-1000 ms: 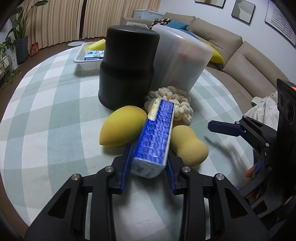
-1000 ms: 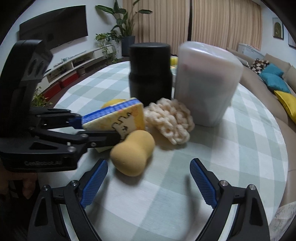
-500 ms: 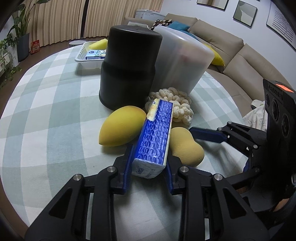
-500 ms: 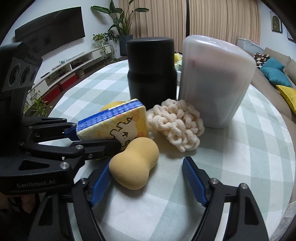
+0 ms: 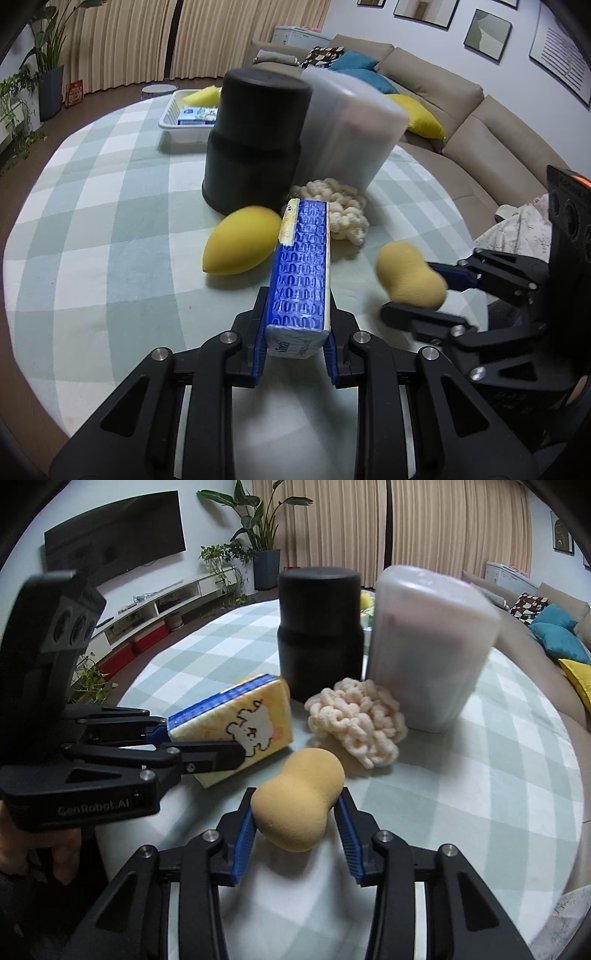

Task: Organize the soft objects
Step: 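Grasp the blue tissue pack with the left tool while the right tool grasps the tan makeup sponge, then carry the tissue pack and tan makeup sponge over the white tray with both tools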

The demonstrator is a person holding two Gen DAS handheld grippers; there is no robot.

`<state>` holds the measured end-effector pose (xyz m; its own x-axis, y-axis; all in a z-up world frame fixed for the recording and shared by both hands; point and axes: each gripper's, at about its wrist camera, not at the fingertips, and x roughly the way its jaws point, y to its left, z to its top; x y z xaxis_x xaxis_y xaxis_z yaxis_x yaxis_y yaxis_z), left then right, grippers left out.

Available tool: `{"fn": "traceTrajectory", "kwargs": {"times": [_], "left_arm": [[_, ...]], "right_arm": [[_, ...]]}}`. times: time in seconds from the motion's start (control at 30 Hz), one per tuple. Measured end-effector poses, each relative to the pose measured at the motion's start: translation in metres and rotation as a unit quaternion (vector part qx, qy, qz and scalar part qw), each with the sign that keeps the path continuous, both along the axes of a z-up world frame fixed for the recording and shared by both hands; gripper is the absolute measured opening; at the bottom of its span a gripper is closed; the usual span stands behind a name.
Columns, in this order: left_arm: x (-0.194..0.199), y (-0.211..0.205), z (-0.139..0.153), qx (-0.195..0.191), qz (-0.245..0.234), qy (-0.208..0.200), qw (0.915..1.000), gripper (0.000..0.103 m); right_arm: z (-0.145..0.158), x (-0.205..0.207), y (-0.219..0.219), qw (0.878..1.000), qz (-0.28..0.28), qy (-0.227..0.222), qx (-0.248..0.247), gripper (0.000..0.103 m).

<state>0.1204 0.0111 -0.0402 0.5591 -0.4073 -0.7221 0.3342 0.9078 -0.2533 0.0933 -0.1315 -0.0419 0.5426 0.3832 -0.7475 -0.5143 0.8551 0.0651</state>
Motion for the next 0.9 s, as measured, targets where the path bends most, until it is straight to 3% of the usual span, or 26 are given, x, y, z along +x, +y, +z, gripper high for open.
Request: {"fn": "traceTrajectory", "kwargs": {"times": [0.2,0.43,0.63,0.9], "left_arm": [[-0.025,0.000,0.024,-0.001,0.003,-0.020,0.9998,0.023],[-0.050,0.010,0.078,-0.007,0.012,-0.073,0.9973,0.023],[-0.055,0.015,0.126,-0.009,0.016,-0.119,0.9927,0.023],[-0.051,0.019,0.166,-0.007,0.017,-0.157,0.9874,0.023]], "right_arm": [[0.033,-0.024,-0.021,1.000,-0.008,-0.024,0.011,0.044],[0.076,-0.045,-0.037,0.998,-0.011,-0.055,0.031,0.044],[0.117,-0.052,-0.050,0.995,-0.017,-0.086,0.050,0.044],[0.168,-0.052,-0.056,0.989,-0.013,-0.139,0.051,0.044]]}}
